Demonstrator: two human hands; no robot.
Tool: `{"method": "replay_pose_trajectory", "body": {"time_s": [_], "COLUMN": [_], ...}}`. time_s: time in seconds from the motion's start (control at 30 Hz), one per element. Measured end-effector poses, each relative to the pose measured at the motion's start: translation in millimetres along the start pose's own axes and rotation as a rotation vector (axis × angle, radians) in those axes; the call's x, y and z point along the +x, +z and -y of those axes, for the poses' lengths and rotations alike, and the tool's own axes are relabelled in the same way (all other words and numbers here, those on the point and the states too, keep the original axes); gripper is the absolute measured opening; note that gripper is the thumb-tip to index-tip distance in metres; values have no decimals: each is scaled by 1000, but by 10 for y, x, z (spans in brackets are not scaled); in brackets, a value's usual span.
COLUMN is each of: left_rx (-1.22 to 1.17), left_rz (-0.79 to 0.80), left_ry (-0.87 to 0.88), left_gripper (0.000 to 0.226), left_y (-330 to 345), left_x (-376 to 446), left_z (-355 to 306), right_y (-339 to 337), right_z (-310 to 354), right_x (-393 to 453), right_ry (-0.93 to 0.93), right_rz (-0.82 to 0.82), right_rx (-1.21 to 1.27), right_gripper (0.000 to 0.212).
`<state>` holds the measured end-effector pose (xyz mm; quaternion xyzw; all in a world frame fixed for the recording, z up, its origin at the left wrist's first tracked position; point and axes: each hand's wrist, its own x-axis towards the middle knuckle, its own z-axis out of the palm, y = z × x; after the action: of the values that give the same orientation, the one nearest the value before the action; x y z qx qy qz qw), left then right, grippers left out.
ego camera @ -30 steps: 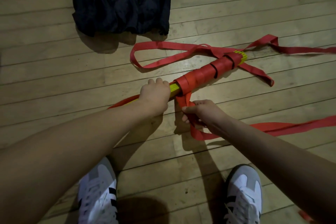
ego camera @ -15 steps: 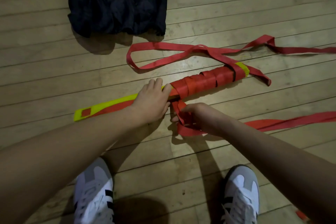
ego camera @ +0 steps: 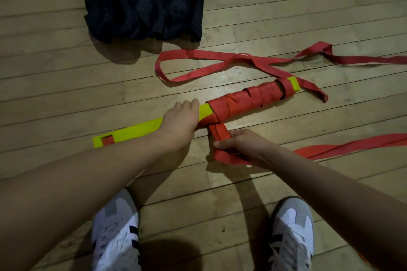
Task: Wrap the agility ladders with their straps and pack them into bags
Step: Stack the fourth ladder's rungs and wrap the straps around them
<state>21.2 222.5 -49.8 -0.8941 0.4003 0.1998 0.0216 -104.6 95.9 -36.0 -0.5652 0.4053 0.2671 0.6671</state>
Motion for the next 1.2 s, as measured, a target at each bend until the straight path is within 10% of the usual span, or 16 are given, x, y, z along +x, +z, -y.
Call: {"method": "replay_pose_trajectory", "body": {"time_s": [0.23, 0.43, 0.7, 1.2], "left_rx": [143, 276, 208, 48], "left_rz": [-109, -97, -138, -26], "left_ry": [-86, 11, 315, -18], "left_gripper": [83, 38, 41, 56], "left_y": [-133, -119, 75, -29], "left_x": [234, 194, -190, 98], "left_z": [62, 57, 86, -29], "right_y": [4, 13, -20, -140], "right_z": [181, 134, 49, 133], "right_x": [11, 56, 70, -37], "right_ry": [-90, -146, -124, -63], "right_rz": [-56, -131, -89, -23], "right_rx": [3, -20, 45, -152], "right_gripper": [20, 16, 7, 18]}}
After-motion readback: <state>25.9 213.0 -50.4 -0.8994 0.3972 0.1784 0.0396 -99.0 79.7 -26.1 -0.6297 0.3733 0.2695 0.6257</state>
